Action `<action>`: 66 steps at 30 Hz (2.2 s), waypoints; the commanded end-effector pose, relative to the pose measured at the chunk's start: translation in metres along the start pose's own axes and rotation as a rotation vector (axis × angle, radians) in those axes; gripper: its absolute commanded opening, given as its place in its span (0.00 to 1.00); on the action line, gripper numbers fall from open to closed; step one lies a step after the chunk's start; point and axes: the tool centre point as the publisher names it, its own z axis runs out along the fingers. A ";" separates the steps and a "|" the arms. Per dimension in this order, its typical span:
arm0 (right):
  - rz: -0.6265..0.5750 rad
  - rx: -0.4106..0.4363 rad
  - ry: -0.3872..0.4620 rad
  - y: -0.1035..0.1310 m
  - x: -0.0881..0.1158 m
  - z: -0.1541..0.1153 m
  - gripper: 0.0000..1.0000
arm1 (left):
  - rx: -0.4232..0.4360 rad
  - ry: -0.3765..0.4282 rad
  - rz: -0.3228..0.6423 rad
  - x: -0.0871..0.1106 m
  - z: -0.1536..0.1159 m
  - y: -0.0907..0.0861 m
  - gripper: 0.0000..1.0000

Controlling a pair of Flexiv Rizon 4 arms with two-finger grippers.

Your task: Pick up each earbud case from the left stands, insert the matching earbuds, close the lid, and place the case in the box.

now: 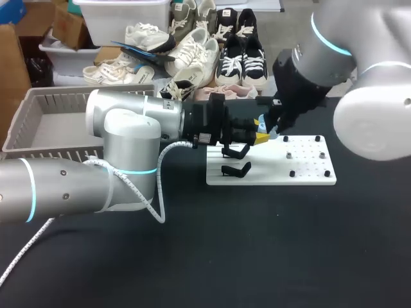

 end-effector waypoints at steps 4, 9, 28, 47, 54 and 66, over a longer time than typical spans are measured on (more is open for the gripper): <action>0.008 -0.013 -0.005 0.001 -0.017 0.004 0.00 | -0.003 -0.001 0.000 0.000 0.000 -0.001 0.00; 0.016 -0.022 -0.003 -0.001 -0.025 0.010 0.00 | -0.003 -0.001 0.000 0.000 0.000 -0.001 0.00; 0.019 -0.060 0.015 -0.009 -0.034 0.030 0.00 | -0.003 -0.001 0.000 0.000 0.000 -0.001 0.00; 0.041 -0.065 0.016 -0.015 -0.038 0.034 0.00 | -0.003 -0.001 0.000 0.000 0.000 -0.001 0.00; 0.039 -0.067 0.009 -0.014 -0.038 0.032 0.00 | -0.003 -0.001 0.000 0.000 0.000 -0.001 0.00; 0.036 -0.072 0.001 -0.010 -0.039 0.029 0.00 | -0.003 -0.001 0.000 0.000 0.000 -0.001 0.00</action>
